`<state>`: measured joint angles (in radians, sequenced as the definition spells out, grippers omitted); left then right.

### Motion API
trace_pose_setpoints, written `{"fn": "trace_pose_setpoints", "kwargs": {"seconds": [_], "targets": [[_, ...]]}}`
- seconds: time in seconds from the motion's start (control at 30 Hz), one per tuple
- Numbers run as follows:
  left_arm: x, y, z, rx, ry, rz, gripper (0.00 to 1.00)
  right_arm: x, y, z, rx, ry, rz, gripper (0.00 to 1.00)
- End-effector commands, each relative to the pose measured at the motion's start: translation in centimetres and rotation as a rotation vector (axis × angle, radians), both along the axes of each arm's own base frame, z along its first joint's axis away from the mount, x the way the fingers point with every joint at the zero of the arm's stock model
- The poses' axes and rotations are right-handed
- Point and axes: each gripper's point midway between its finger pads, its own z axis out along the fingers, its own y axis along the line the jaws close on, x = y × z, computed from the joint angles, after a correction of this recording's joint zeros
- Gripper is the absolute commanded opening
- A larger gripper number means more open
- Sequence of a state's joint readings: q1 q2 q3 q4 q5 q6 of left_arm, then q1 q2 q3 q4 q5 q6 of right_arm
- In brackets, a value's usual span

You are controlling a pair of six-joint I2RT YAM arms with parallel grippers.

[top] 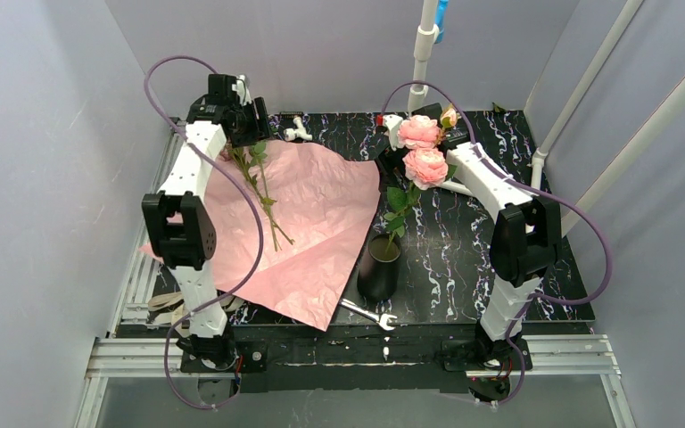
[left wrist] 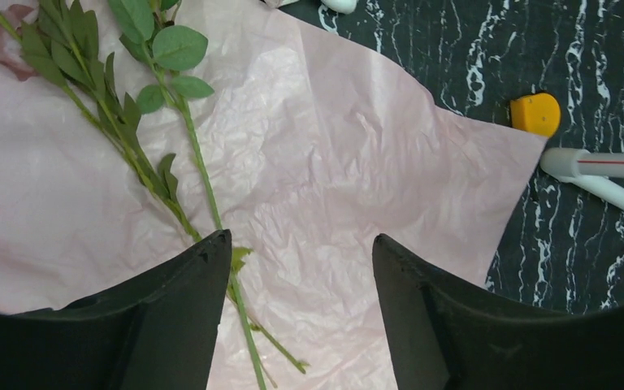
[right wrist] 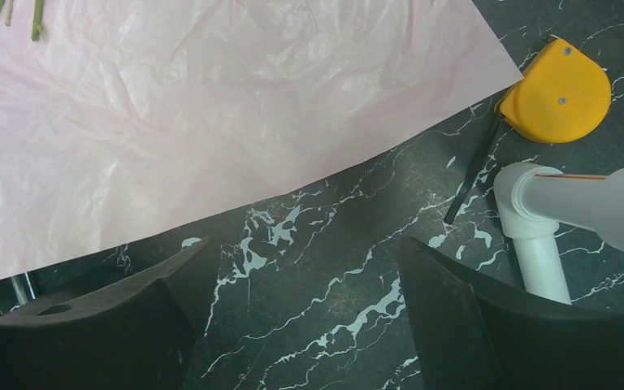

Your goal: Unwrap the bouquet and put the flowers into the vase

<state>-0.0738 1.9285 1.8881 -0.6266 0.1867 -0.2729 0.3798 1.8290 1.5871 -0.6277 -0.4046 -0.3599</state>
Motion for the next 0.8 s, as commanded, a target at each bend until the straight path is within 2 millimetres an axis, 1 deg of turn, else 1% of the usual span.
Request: {"fn": "trace_pose_setpoints", "kwargs": {"seconds": [0.0,0.13,0.27,0.5,0.6,0.67,0.77], "targets": [[1.7,0.9,-2.2,0.02,0.047,0.005,0.57,-0.1,0.7,0.9,0.052,0.006,-0.008,0.88],[2.6,1.5,-5.9,0.022,0.12,0.028,0.55,0.2,0.8,0.3,0.052,0.024,-0.015,0.88],[3.4,1.8,-8.7,0.041,0.166,0.04,0.54,0.5,0.8,-0.3,0.044,0.031,-0.02,0.88],[4.6,3.9,-13.9,0.15,0.244,0.054,0.53,1.2,0.8,-0.8,0.03,0.049,-0.02,0.88],[5.0,4.1,-14.8,0.147,0.253,0.053,0.52,1.9,0.6,-0.8,0.02,0.045,-0.022,0.88],[5.5,3.8,-15.3,0.132,0.252,0.041,0.48,2.2,0.6,-0.9,0.018,0.048,-0.025,0.87],[6.2,3.2,-15.2,0.103,0.239,0.034,0.41,2.3,0.5,-1.3,0.012,0.054,-0.025,0.87]]}}
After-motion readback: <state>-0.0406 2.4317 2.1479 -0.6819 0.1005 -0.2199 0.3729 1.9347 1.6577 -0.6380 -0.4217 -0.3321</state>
